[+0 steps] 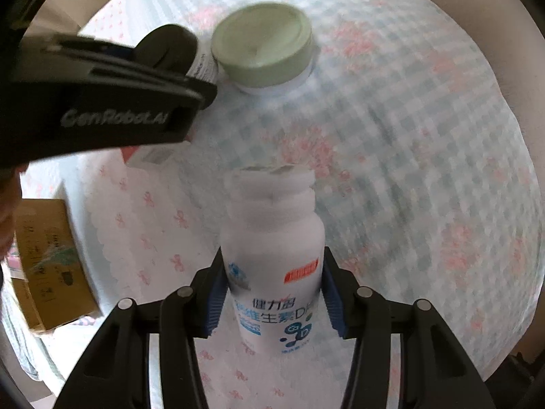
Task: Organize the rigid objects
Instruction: 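Grasp the black jar with the left tool while the right tool grasps the white pill bottle, then carry the black jar and pill bottle over the box with both tools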
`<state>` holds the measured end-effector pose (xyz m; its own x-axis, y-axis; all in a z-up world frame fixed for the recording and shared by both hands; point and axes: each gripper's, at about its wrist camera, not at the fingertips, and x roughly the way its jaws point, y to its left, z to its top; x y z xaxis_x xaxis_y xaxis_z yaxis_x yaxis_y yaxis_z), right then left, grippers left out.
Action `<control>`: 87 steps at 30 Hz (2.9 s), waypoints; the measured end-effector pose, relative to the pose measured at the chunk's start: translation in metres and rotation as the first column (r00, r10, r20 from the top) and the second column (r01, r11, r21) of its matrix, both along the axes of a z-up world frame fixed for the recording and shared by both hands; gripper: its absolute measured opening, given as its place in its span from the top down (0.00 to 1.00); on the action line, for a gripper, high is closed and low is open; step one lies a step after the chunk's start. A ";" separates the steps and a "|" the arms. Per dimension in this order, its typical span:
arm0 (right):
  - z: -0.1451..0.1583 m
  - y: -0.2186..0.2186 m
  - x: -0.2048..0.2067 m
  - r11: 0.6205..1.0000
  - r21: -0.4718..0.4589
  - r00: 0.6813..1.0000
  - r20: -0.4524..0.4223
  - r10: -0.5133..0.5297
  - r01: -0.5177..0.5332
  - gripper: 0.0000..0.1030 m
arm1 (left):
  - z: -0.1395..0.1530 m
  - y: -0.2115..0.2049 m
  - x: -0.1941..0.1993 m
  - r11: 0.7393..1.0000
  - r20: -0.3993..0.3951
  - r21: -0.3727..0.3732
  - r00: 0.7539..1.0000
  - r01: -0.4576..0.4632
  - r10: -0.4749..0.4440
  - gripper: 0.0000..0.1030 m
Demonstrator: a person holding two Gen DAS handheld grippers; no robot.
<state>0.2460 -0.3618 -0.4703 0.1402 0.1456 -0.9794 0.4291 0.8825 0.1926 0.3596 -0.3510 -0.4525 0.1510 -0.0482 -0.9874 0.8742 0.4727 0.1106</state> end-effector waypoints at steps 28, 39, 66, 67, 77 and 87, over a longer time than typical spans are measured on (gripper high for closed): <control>0.266 0.054 -0.060 0.958 -0.108 0.870 0.401 0.287 -0.266 0.55 | 0.260 0.216 -0.125 0.803 0.125 -0.314 0.816 -0.507 0.565 0.47; 0.296 0.170 -0.056 0.915 -0.107 0.797 0.459 0.393 -0.390 0.55 | 0.267 0.384 -0.155 0.659 0.092 -0.362 0.679 -0.659 0.729 0.47; 0.190 0.364 0.020 0.962 -0.142 0.935 0.240 0.262 -0.233 0.55 | 0.127 0.588 -0.062 0.738 -0.070 -0.216 0.764 -0.640 0.642 0.47; 0.183 0.364 0.026 0.959 -0.151 0.935 0.228 0.270 -0.240 0.55 | 0.120 0.586 -0.059 0.742 -0.073 -0.206 0.767 -0.637 0.638 0.47; 0.120 0.363 0.064 0.942 -0.172 0.945 0.109 0.309 -0.288 0.55 | 0.057 0.572 -0.038 0.780 -0.108 -0.103 0.787 -0.617 0.608 0.47; 0.093 0.360 0.076 0.940 -0.150 0.944 0.078 0.320 -0.306 0.31 | 0.064 0.572 -0.037 0.754 -0.151 -0.177 0.775 -0.632 0.614 0.00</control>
<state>0.3216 -0.0017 -0.3778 0.2064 0.0666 -0.9762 0.1119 0.9895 0.0912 0.3225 0.2212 -0.3882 0.1418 -0.1733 -0.9746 0.3789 0.9191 -0.1083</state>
